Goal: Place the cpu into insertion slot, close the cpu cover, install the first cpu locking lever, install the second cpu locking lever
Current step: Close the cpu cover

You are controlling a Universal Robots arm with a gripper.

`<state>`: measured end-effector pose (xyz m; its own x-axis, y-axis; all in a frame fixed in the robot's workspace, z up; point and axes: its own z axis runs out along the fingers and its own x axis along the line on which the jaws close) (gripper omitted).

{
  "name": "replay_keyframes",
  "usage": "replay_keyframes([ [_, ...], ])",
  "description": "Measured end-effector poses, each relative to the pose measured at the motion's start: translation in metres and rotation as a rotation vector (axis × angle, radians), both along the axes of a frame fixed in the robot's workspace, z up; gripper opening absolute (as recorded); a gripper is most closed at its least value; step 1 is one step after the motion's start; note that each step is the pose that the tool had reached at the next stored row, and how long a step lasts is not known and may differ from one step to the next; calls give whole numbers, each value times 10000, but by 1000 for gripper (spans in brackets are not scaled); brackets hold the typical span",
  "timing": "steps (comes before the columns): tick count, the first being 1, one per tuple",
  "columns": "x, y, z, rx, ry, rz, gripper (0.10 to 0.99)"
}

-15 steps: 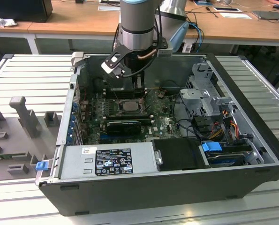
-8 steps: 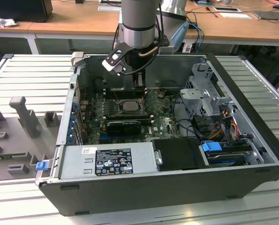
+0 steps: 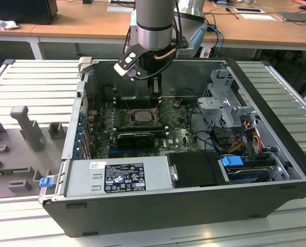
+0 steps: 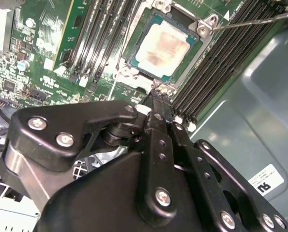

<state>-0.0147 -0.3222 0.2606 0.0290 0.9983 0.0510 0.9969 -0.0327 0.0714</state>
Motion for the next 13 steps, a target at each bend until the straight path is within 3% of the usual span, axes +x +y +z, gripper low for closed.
replay_keyframes([
  [4, 23, 1, 26, 3, -2, -1, 106],
  [13, 183, 0, 29, 1, 2, 0, 106],
])
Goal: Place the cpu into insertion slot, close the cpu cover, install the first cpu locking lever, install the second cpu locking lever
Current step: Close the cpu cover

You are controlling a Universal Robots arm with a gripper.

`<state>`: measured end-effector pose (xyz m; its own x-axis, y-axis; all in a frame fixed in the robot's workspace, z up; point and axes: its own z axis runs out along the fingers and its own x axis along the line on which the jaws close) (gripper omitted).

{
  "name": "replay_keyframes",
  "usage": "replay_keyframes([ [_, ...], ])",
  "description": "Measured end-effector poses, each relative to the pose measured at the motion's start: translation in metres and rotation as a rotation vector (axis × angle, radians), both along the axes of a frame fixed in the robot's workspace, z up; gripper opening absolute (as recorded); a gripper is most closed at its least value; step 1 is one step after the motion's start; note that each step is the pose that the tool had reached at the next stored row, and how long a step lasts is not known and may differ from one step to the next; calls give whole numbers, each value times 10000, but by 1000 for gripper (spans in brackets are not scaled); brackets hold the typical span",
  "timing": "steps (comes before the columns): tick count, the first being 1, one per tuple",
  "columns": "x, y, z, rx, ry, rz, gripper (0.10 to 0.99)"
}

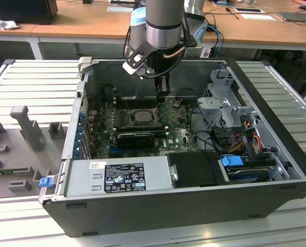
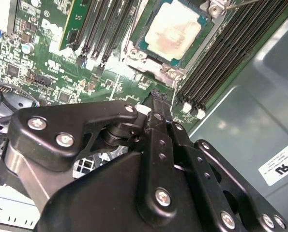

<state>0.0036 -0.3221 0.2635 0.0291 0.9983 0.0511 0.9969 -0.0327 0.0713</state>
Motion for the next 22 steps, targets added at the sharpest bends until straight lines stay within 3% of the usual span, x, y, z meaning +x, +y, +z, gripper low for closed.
replay_keyframes([
  [6, 117, 1, 1, 1, 2, 1, 106],
  [10, 133, 3, 33, 1, 2, 0, 106],
  [22, 421, 13, 35, 0, 5, 0, 106],
])
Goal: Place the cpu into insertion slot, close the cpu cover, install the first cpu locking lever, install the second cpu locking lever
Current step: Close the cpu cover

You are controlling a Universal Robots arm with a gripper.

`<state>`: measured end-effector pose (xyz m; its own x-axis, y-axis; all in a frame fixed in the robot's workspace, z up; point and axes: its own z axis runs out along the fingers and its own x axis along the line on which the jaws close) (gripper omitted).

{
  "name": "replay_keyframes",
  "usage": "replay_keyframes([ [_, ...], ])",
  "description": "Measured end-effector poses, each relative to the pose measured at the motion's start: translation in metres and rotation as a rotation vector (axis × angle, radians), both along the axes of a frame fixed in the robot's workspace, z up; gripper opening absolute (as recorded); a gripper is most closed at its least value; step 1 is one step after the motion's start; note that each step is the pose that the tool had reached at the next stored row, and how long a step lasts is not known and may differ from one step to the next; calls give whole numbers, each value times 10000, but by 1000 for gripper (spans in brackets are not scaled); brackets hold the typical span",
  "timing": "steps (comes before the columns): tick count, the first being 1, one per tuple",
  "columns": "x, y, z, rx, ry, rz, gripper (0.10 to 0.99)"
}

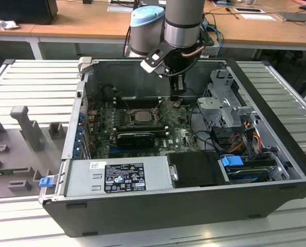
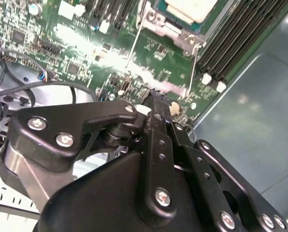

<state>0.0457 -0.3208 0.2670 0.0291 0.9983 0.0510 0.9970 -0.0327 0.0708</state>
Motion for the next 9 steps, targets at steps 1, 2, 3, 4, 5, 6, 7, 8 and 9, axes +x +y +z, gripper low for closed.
replay_keyframes([
  [1, 32, 2, -3, 1, 1, 0, 106],
  [2, 45, 5, -30, -2, 9, 0, 106],
  [3, 52, 6, -64, -2, 24, 2, 106],
  [4, 52, 6, -100, 0, 30, 1, 106],
  [5, 53, 2, -133, 21, 30, 3, 106],
  [6, 52, -3, -148, 21, 31, 2, 106],
  [7, 52, -4, -151, 20, 31, 3, 106],
  [8, 50, -8, -151, 20, 36, 20, 106],
  [9, 49, -8, -152, 20, 47, 50, 106],
])
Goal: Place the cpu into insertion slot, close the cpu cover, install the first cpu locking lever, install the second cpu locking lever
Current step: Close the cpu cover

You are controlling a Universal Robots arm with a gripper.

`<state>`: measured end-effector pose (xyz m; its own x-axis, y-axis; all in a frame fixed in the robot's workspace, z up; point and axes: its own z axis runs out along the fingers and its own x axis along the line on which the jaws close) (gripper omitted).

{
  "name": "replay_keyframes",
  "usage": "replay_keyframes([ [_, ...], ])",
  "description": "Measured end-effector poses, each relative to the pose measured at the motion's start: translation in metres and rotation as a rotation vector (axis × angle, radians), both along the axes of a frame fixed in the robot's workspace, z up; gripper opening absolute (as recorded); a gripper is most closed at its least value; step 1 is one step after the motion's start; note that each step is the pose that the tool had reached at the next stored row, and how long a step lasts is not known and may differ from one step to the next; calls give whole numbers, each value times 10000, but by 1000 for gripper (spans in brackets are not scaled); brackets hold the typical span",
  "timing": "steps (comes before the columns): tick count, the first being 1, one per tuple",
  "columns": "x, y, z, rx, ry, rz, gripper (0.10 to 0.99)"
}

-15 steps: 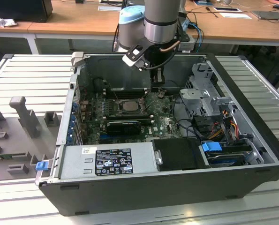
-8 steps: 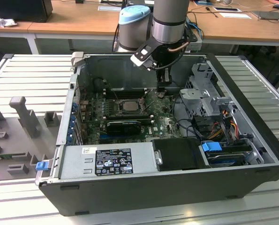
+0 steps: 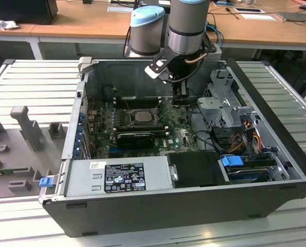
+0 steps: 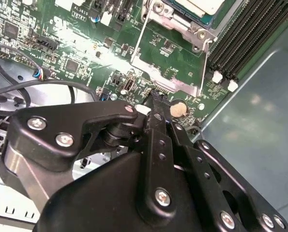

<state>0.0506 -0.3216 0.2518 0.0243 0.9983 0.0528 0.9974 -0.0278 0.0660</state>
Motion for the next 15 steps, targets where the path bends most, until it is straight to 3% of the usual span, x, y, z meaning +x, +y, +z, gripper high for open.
replay_keyframes([
  [15, -126, -13, 0, 18, 2, 9, 106],
])
